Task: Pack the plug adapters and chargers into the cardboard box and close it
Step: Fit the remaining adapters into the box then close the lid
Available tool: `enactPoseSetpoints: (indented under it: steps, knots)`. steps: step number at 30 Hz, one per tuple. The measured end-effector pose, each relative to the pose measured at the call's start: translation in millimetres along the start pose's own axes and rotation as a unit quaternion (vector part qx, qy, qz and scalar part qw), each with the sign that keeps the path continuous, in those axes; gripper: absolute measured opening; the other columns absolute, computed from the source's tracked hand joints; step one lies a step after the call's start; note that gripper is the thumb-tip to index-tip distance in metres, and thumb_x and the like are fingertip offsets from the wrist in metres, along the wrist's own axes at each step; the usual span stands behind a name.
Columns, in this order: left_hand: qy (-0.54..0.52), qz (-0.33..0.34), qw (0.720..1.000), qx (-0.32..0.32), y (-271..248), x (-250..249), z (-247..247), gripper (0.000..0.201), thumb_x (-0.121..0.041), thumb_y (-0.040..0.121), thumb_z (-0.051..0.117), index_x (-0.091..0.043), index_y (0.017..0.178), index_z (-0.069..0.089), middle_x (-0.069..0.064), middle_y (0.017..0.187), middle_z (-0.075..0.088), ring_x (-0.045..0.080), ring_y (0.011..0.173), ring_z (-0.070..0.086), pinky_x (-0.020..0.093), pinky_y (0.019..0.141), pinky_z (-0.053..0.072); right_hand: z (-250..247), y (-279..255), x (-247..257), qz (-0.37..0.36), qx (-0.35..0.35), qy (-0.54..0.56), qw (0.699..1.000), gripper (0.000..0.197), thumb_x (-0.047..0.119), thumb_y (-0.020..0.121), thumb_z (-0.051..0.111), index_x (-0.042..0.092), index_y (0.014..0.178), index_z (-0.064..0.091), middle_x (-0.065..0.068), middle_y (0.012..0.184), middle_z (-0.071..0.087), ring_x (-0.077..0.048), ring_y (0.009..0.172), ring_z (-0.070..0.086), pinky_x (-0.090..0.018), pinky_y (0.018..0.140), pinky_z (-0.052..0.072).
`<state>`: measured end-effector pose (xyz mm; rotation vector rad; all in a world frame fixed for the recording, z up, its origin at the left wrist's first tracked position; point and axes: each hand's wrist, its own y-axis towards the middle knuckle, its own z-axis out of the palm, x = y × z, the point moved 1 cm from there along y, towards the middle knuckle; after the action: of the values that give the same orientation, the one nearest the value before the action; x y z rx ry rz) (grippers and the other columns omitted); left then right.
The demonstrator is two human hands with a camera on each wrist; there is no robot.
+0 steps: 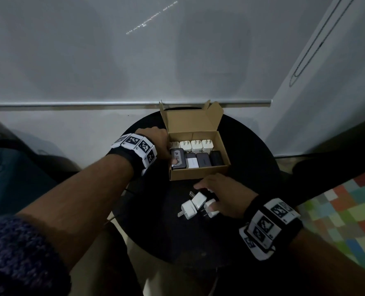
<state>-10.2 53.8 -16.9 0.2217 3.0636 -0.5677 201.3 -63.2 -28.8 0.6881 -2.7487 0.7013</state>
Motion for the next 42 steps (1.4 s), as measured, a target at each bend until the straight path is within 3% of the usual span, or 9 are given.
enactPoseSetpoints:
  steps: [3, 7, 11, 15, 19, 24, 29, 35, 42]
  knots:
    - [0.013, -0.001, 1.000, -0.015, -1, -3, 1, 0.062, -0.067, 0.059, 0.078, -0.021, 0.099, 0.072, 0.002, 0.093, 0.068, 0.025, 0.090, 0.067, 0.035, 0.077, 0.054, 2, -3, 0, -0.019, -0.029, -0.043, 0.998, 0.052, 0.031, 0.083, 0.068, 0.034, 0.132, 0.050, 0.012, 0.135, 0.048, -0.008, 0.128, 0.041, -0.028, 0.107, 0.033]
    - [0.021, -0.003, 1.000, -0.016, 0, -5, 0, 0.064, -0.069, 0.057, 0.078, -0.021, 0.099, 0.072, 0.002, 0.090, 0.063, 0.027, 0.091, 0.066, 0.035, 0.075, 0.052, 14, -5, 3, -0.013, -0.011, -0.055, 0.998, 0.057, 0.041, 0.082, 0.066, 0.030, 0.135, 0.046, 0.010, 0.135, 0.046, -0.011, 0.126, 0.042, -0.031, 0.104, 0.033]
    - [0.024, -0.006, 0.999, -0.021, 0, -6, 0, 0.061, -0.068, 0.058, 0.078, -0.022, 0.099, 0.073, 0.000, 0.084, 0.059, 0.026, 0.088, 0.065, 0.034, 0.072, 0.050, 17, 2, 8, -0.032, -0.067, 0.002, 0.997, 0.035, 0.034, 0.094, 0.053, 0.023, 0.127, 0.054, 0.004, 0.126, 0.050, -0.016, 0.117, 0.051, -0.029, 0.097, 0.040]
    - [0.016, -0.007, 1.000, -0.018, 0, -5, 2, 0.062, -0.069, 0.058, 0.077, -0.022, 0.099, 0.072, -0.001, 0.083, 0.059, 0.024, 0.081, 0.060, 0.033, 0.071, 0.049, 20, 18, 13, -0.047, -0.033, -0.004, 0.998, 0.035, 0.021, 0.095, 0.052, 0.021, 0.130, 0.055, -0.004, 0.127, 0.054, -0.022, 0.114, 0.056, -0.033, 0.096, 0.046]
    - [0.008, -0.001, 1.000, -0.015, 2, 0, 5, 0.058, -0.067, 0.062, 0.076, -0.023, 0.100, 0.071, -0.002, 0.085, 0.061, 0.023, 0.082, 0.060, 0.033, 0.072, 0.049, 23, 25, 15, -0.032, -0.021, 0.023, 0.999, 0.037, 0.023, 0.093, 0.052, 0.021, 0.130, 0.055, -0.007, 0.125, 0.060, -0.023, 0.116, 0.057, -0.036, 0.097, 0.048]
    - [-0.018, 0.015, 1.000, 0.006, 6, 6, 7, 0.057, -0.072, 0.064, 0.071, -0.027, 0.099, 0.070, -0.002, 0.092, 0.064, 0.023, 0.089, 0.060, 0.034, 0.076, 0.049, 22, 23, 13, -0.033, -0.043, 0.074, 0.996, 0.042, 0.021, 0.091, 0.053, 0.017, 0.132, 0.050, -0.005, 0.128, 0.058, -0.019, 0.119, 0.055, -0.031, 0.097, 0.046]
    - [-0.025, 0.018, 1.000, -0.001, 5, 8, 11, 0.058, -0.068, 0.069, 0.069, -0.032, 0.114, 0.067, -0.006, 0.093, 0.060, 0.023, 0.100, 0.063, 0.034, 0.077, 0.047, -13, 12, 10, -0.026, -0.048, 0.159, 0.986, 0.056, 0.025, 0.075, 0.073, 0.028, 0.127, 0.053, 0.016, 0.101, 0.054, -0.002, 0.090, 0.056, -0.021, 0.082, 0.049]
    - [-0.017, 0.009, 1.000, -0.005, 4, 3, 4, 0.048, -0.065, 0.065, 0.074, -0.025, 0.092, 0.071, -0.001, 0.085, 0.063, 0.024, 0.085, 0.063, 0.032, 0.070, 0.047, -68, 41, -11, 0.025, -0.207, 0.206, 0.956, 0.051, 0.029, 0.072, 0.082, 0.018, 0.116, 0.060, 0.004, 0.100, 0.065, -0.005, 0.078, 0.060, -0.024, 0.077, 0.055]
    - [0.002, 0.015, 1.000, 0.000, 7, 5, 8, 0.053, -0.069, 0.068, 0.069, -0.031, 0.105, 0.070, -0.003, 0.088, 0.059, 0.022, 0.090, 0.062, 0.032, 0.072, 0.044, -58, 104, -26, 0.089, -0.177, 0.111, 0.974, 0.047, 0.035, 0.076, 0.077, 0.019, 0.115, 0.055, -0.002, 0.115, 0.063, -0.019, 0.106, 0.059, -0.035, 0.091, 0.051]
